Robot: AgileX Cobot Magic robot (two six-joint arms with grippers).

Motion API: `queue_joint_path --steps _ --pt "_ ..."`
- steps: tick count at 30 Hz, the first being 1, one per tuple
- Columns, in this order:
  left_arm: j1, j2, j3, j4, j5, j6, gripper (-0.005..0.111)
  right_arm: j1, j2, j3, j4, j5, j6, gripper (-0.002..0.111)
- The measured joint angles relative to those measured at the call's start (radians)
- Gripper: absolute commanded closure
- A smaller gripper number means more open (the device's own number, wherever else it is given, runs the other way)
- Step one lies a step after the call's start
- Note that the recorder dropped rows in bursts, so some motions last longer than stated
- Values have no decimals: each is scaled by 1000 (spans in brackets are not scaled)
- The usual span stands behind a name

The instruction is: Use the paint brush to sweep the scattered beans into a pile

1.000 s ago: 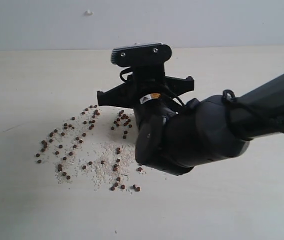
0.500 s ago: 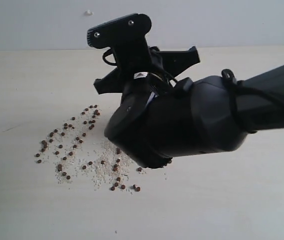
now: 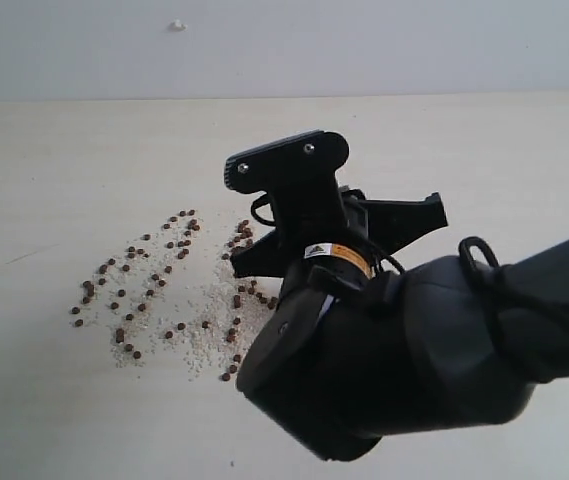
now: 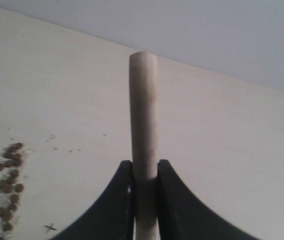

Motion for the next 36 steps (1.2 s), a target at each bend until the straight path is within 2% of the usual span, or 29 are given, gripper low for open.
queue_joint_path --steps 10,18,24,30,32,33,34,36 --pt "0 0 0 0 0 0 107 30 57 -6 -163 -6 311 108" --pt "0 0 0 0 0 0 107 30 122 -124 -198 1 394 108" --pt "0 0 0 0 0 0 107 48 95 -169 -184 11 272 108" --pt "0 0 2 0 0 0 107 59 -22 -171 -191 -19 -36 108" --pt "0 0 2 0 0 0 107 28 -32 -167 -271 4 -164 108" --pt "0 0 2 0 0 0 107 -10 -33 -146 -363 70 -199 108" --pt "0 0 2 0 0 0 107 -28 -33 -133 -410 116 -201 108" --pt "0 0 2 0 0 0 107 -106 -33 -91 -654 256 -129 108"
